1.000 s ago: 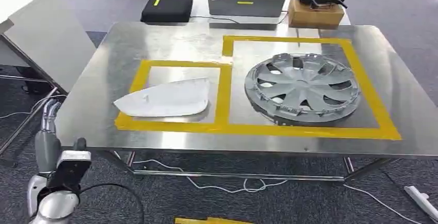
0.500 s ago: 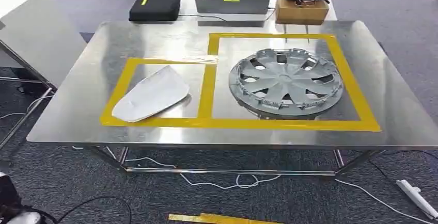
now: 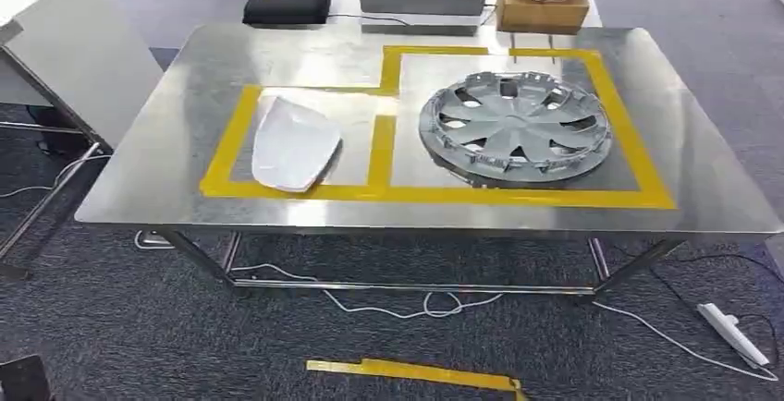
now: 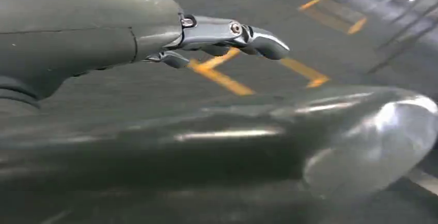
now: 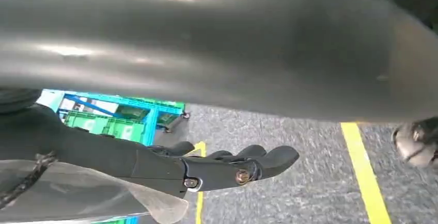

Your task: Take the parts from the cabinet and place them on the table.

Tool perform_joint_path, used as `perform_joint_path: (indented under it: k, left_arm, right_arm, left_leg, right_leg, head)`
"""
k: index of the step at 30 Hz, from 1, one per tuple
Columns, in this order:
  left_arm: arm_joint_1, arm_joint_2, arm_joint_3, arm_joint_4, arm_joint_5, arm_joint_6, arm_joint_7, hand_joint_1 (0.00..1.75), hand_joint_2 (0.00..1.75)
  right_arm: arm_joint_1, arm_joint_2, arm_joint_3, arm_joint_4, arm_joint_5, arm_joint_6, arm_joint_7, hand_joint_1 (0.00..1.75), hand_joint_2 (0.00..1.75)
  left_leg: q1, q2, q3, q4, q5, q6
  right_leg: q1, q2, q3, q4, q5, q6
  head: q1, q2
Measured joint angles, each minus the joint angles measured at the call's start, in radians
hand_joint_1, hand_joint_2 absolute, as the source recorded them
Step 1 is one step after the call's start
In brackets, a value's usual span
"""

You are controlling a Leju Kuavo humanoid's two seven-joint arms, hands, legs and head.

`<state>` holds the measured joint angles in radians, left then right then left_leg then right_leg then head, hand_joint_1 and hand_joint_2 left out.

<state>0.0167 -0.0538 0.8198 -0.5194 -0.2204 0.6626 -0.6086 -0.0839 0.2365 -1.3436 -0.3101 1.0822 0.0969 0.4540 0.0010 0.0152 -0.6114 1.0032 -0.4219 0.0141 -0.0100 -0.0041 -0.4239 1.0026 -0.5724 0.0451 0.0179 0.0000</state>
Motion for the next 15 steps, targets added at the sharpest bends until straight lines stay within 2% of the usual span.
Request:
perform_joint_path:
  k: [1, 2, 4, 5, 6, 7, 8, 9, 10, 11, 12, 13, 14, 15]
  left_arm:
    - [-0.004, 0.002, 0.000, 0.030, -0.014, -0.003, 0.019, 0.00, 0.00]
    - [-0.012, 0.007, -0.001, 0.074, -0.041, -0.006, 0.051, 0.00, 0.00]
    - [-0.018, 0.014, -0.002, 0.123, -0.065, -0.010, 0.084, 0.00, 0.00]
    - [-0.018, 0.016, -0.002, 0.143, -0.076, -0.014, 0.098, 0.00, 0.00]
    - [-0.018, 0.019, -0.004, 0.166, -0.088, -0.020, 0.115, 0.00, 0.00]
    - [-0.018, 0.020, -0.007, 0.185, -0.100, -0.031, 0.136, 0.00, 0.00]
    - [-0.019, 0.021, -0.011, 0.196, -0.113, -0.042, 0.151, 0.00, 0.00]
    - [-0.021, 0.018, -0.018, 0.208, -0.126, -0.055, 0.165, 0.00, 0.00]
    - [-0.022, 0.015, -0.023, 0.218, -0.134, -0.064, 0.173, 0.00, 0.00]
    - [-0.023, 0.011, -0.029, 0.225, -0.139, -0.071, 0.178, 0.00, 0.00]
    - [-0.023, 0.007, -0.033, 0.232, -0.143, -0.076, 0.181, 0.00, 0.00]
    - [-0.024, 0.005, -0.036, 0.237, -0.145, -0.078, 0.183, 0.00, 0.00]
    - [-0.026, 0.002, -0.040, 0.241, -0.145, -0.079, 0.183, 0.00, 0.00]
    - [-0.029, 0.001, -0.042, 0.244, -0.148, -0.086, 0.184, 0.00, 0.00]
  right_arm:
    - [-0.004, 0.000, -0.001, 0.004, -0.003, 0.000, 0.000, 0.00, 0.00]
    - [-0.007, 0.000, -0.006, 0.008, -0.006, 0.002, -0.004, 0.00, 0.00]
    - [-0.001, -0.001, -0.013, 0.013, -0.014, 0.002, -0.026, 0.00, 0.00]
    - [0.000, 0.000, -0.016, 0.017, -0.018, 0.002, -0.026, 0.00, 0.00]
    - [0.000, -0.001, -0.019, 0.018, -0.024, 0.006, -0.026, 0.00, 0.00]
    - [0.003, -0.002, -0.025, 0.018, -0.033, 0.019, -0.027, 0.00, 0.00]
    - [0.006, -0.004, -0.032, 0.018, -0.044, 0.036, -0.027, 0.00, 0.00]
    - [0.010, -0.006, -0.042, 0.018, -0.054, 0.054, -0.027, 0.00, 0.00]
    - [0.015, -0.008, -0.048, 0.018, -0.061, 0.069, -0.027, 0.00, 0.00]
    - [0.019, -0.010, -0.050, 0.018, -0.065, 0.079, -0.027, 0.00, 0.00]
    - [0.023, -0.012, -0.050, 0.018, -0.069, 0.085, -0.027, 0.00, 0.00]
    - [0.025, -0.013, -0.051, 0.018, -0.071, 0.089, -0.027, 0.00, 0.00]
    - [0.025, -0.014, -0.051, 0.018, -0.071, 0.090, -0.027, 0.00, 0.00]
    - [0.025, -0.015, -0.051, 0.018, -0.071, 0.091, -0.027, 0.00, 0.00]
  left_leg:
    - [-0.002, 0.000, -0.005, 0.005, 0.005, -0.003]
    - [-0.001, 0.001, -0.009, 0.007, 0.018, -0.011]
    - [0.002, 0.001, -0.011, 0.002, 0.035, -0.024]
    - [0.007, -0.003, -0.016, 0.011, 0.016, -0.029]
    - [0.007, -0.004, -0.024, 0.039, -0.039, -0.035]
    - [0.008, -0.005, -0.038, 0.109, -0.116, -0.039]
    - [0.008, -0.005, -0.051, 0.183, -0.172, -0.042]
    - [0.009, -0.005, -0.061, 0.258, -0.211, -0.044]
    - [0.009, -0.005, -0.059, 0.304, -0.215, -0.044]
    - [0.009, -0.005, -0.043, 0.309, -0.190, -0.042]
    - [0.009, -0.005, -0.010, 0.279, -0.149, -0.039]
    - [0.009, -0.006, 0.042, 0.214, -0.110, -0.035]
    - [0.009, -0.009, 0.105, 0.120, -0.093, -0.030]
    - [0.007, -0.018, 0.161, 0.030, -0.112, -0.026]
  right_leg:
    - [0.001, 0.001, 0.025, -0.047, -0.006, -0.005]
    - [0.002, 0.003, 0.011, -0.052, -0.015, -0.014]
    - [0.006, 0.002, 0.000, -0.049, -0.003, -0.032]
    - [0.001, -0.004, -0.007, -0.051, 0.008, -0.042]
    - [0.001, -0.003, -0.017, -0.051, 0.017, -0.050]
    - [0.003, -0.005, -0.031, -0.051, 0.030, -0.057]
    - [0.005, -0.005, -0.044, -0.051, 0.040, -0.058]
    - [0.007, -0.006, -0.058, -0.050, 0.051, -0.057]
    - [0.008, -0.008, -0.071, -0.047, 0.060, -0.057]
    - [0.010, -0.009, -0.078, -0.042, 0.070, -0.056]
    - [0.010, -0.010, -0.096, -0.036, 0.079, -0.055]
    - [0.011, -0.008, -0.111, -0.029, 0.086, -0.053]
    - [0.011, -0.006, -0.125, -0.021, 0.093, -0.050]
    - [0.014, -0.006, -0.137, -0.014, 0.099, -0.046]
  head:
    - [-0.002, 0.000]
    - [-0.002, 0.000]
    - [-0.002, 0.000]
    - [0.000, 0.000]
    - [-0.006, 0.000]
    - [-0.010, 0.000]
    - [-0.010, 0.000]
    - [-0.011, 0.000]
    - [-0.011, 0.000]
    - [-0.011, 0.000]
    - [-0.012, 0.000]
    - [-0.010, 0.000]
    - [-0.011, 0.000]
    - [-0.011, 0.000]
